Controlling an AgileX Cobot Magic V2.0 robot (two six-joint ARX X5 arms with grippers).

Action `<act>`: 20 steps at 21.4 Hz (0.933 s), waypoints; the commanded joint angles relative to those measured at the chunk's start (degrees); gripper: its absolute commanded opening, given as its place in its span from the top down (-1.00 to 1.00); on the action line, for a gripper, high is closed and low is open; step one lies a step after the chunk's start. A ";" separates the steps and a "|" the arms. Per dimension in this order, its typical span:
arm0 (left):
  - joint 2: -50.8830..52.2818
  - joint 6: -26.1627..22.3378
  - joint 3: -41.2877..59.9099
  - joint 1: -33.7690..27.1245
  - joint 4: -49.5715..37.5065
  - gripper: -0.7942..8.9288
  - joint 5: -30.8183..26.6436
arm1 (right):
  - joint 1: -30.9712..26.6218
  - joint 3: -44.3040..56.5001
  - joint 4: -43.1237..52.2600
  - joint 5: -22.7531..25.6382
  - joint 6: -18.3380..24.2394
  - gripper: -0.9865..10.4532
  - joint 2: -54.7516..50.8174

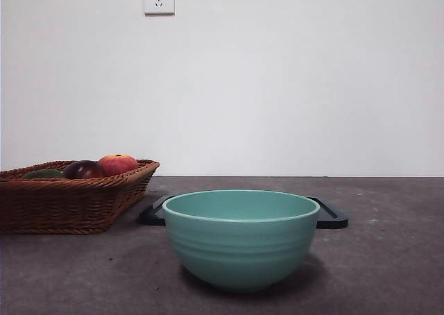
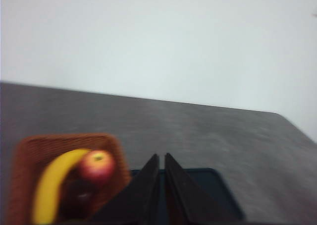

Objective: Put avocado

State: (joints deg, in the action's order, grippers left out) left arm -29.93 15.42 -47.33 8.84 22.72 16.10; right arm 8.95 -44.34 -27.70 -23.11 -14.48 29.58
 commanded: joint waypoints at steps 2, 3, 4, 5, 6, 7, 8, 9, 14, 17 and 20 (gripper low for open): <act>-1.20 -2.03 -3.52 0.46 2.82 0.80 5.07 | 0.79 -2.89 -2.40 -5.18 6.23 0.81 0.68; -1.16 -2.73 -3.96 0.46 3.56 0.81 6.10 | 0.79 -3.37 -3.30 -5.99 7.23 0.81 0.68; -1.03 -3.39 -4.31 0.46 4.24 0.81 7.28 | 0.79 -3.96 -4.35 -6.80 8.37 0.81 0.68; -0.77 -4.11 -4.70 0.46 5.01 0.80 8.52 | 0.79 -4.44 -5.35 -7.26 9.33 0.81 0.66; -0.44 -4.74 -4.92 0.46 5.53 0.80 9.75 | 0.79 -4.87 -6.32 -7.61 9.94 0.81 0.63; -0.13 -5.35 -5.11 0.46 6.01 0.80 11.04 | 0.79 -5.46 -7.61 -7.89 10.62 0.81 0.61; 0.24 -5.90 -5.35 0.46 6.64 0.80 12.33 | 0.79 -6.12 -9.11 -8.02 10.99 0.81 0.61; 0.55 -5.99 -5.55 0.46 7.34 0.80 13.33 | 0.79 -6.58 -10.36 -8.04 11.19 0.81 0.61; 1.97 -6.01 -5.64 0.46 11.26 0.80 15.91 | 0.79 -7.15 -15.82 -8.90 12.55 0.81 0.61; 2.12 -6.32 -5.64 0.46 14.32 0.80 15.91 | 0.79 -7.15 -18.32 -8.85 14.45 0.81 0.61; 2.12 -8.87 -5.64 0.46 16.70 0.79 15.89 | 0.79 -7.15 -18.88 -8.83 16.04 0.81 0.61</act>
State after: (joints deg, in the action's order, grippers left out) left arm -27.59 8.84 -52.03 9.19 39.66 31.70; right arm 9.65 -50.63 -46.94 -31.75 -0.30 30.04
